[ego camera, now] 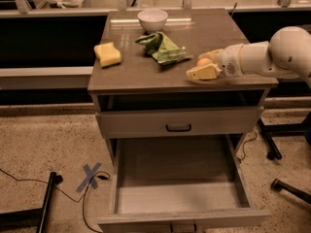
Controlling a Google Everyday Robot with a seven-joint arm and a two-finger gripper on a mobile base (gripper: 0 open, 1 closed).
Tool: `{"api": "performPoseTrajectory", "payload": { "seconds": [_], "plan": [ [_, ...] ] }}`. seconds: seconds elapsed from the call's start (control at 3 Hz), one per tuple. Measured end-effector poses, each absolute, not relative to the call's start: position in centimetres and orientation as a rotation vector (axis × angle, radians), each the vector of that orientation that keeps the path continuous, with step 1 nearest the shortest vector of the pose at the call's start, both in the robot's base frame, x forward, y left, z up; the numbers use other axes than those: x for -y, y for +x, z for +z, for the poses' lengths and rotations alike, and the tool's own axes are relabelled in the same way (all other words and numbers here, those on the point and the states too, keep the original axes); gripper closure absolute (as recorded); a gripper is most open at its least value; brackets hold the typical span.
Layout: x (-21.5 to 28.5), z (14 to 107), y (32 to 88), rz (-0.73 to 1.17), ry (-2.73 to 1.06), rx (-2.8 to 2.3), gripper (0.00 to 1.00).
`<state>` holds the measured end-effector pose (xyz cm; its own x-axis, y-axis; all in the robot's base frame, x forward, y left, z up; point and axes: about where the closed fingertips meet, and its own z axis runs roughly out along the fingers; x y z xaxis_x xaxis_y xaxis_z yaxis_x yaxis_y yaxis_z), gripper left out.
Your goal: Place orange into middle drawer
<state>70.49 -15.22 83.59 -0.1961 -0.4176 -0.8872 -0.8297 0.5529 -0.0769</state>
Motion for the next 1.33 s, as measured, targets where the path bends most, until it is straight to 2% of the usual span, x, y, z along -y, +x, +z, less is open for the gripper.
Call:
{"api": "performPoseTrajectory", "payload": {
  "seconds": [0.67,1.0,1.33],
  "plan": [
    [15.9,82.1,71.2,0.651,-0.999,-1.794,0.87],
    [17.2,85.5,70.1,0.735,-0.97,-1.671,1.0],
    [18.8,90.6,67.6,0.748,-0.944,-1.5,1.0]
  ]
}}
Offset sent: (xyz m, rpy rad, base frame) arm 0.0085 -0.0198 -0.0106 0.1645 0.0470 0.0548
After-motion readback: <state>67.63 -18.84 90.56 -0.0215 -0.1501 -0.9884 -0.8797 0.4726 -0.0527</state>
